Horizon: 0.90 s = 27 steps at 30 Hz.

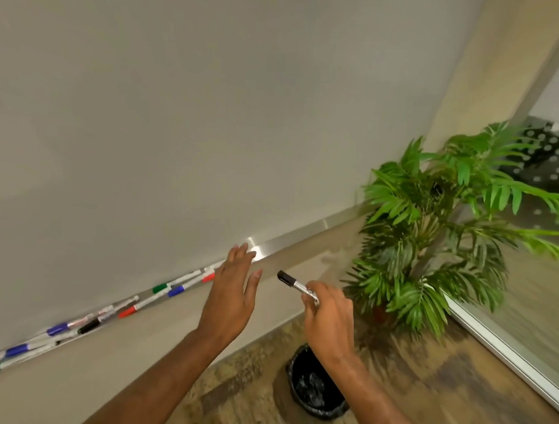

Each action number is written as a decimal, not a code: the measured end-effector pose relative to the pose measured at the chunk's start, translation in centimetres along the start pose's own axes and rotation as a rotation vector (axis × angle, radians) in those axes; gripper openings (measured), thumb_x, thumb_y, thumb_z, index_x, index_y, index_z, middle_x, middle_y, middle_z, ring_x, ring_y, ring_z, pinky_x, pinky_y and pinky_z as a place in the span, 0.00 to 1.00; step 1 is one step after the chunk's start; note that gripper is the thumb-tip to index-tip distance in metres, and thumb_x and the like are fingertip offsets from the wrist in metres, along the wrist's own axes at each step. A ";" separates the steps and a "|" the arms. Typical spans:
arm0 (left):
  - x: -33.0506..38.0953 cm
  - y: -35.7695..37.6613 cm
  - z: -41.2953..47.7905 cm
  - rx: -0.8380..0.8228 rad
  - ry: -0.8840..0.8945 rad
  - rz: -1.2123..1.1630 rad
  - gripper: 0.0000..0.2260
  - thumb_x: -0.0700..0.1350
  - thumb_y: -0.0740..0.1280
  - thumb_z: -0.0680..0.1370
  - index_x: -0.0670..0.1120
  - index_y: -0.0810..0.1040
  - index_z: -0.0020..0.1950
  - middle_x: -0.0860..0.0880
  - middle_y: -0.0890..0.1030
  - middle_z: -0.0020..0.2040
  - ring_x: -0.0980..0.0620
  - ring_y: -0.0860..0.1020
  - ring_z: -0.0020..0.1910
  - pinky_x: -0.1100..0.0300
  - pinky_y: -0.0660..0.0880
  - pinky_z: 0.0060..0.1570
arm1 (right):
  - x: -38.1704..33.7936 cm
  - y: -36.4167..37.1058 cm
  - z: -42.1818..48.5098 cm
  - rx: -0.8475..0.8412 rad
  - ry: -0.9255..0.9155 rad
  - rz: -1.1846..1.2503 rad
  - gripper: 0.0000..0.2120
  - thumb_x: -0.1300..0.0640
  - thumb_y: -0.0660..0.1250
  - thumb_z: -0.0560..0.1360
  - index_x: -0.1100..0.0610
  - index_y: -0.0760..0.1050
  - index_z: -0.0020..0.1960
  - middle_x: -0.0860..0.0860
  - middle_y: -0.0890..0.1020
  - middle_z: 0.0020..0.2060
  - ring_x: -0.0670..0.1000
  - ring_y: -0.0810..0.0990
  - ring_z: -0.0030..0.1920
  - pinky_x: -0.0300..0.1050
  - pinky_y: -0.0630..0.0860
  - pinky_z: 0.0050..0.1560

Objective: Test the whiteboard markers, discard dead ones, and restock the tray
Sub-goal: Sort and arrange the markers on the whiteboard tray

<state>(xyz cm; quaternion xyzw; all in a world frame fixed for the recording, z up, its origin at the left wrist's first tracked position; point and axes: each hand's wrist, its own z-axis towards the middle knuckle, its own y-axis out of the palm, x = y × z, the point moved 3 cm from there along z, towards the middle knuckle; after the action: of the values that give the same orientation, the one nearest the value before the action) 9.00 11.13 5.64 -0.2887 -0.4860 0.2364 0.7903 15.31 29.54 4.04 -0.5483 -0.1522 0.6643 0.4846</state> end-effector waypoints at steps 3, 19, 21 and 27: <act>-1.5 3.5 -1.3 -0.079 0.065 0.177 0.24 0.55 0.53 0.86 0.47 0.61 0.81 0.50 0.55 0.83 0.54 0.46 0.82 0.53 0.48 0.80 | 5.3 2.5 -1.7 -0.042 0.087 -0.125 0.10 0.61 0.69 0.76 0.51 0.79 0.55 0.47 0.81 0.50 0.53 0.77 0.50 0.49 0.69 0.48; -9.1 22.2 -7.2 -0.304 0.041 0.260 0.28 0.58 0.47 0.85 0.43 0.58 0.81 0.45 0.51 0.83 0.50 0.43 0.82 0.45 0.51 0.80 | 26.9 14.6 -9.6 -0.243 0.371 -0.440 0.07 0.59 0.69 0.76 0.52 0.82 0.52 0.52 0.82 0.50 0.58 0.78 0.51 0.54 0.69 0.49; -10.2 23.7 -7.6 -0.324 0.022 0.271 0.28 0.58 0.47 0.86 0.44 0.57 0.82 0.45 0.50 0.83 0.50 0.42 0.82 0.45 0.50 0.80 | 28.2 16.2 -9.9 -0.258 0.356 -0.442 0.07 0.60 0.70 0.75 0.53 0.83 0.52 0.52 0.82 0.49 0.58 0.78 0.51 0.54 0.69 0.48; -12.9 27.3 -8.6 -0.350 0.002 0.300 0.28 0.58 0.47 0.86 0.46 0.51 0.83 0.48 0.44 0.84 0.52 0.39 0.82 0.47 0.46 0.81 | 31.5 21.1 -10.4 -0.327 0.331 -0.473 0.11 0.62 0.70 0.73 0.52 0.82 0.53 0.50 0.81 0.50 0.56 0.77 0.52 0.54 0.71 0.50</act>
<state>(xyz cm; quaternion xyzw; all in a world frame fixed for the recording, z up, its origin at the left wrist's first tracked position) 8.90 20.42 -24.36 -0.4907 -0.4706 0.2631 0.6845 16.62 41.43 -33.40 -0.6688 -0.2993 0.4022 0.5490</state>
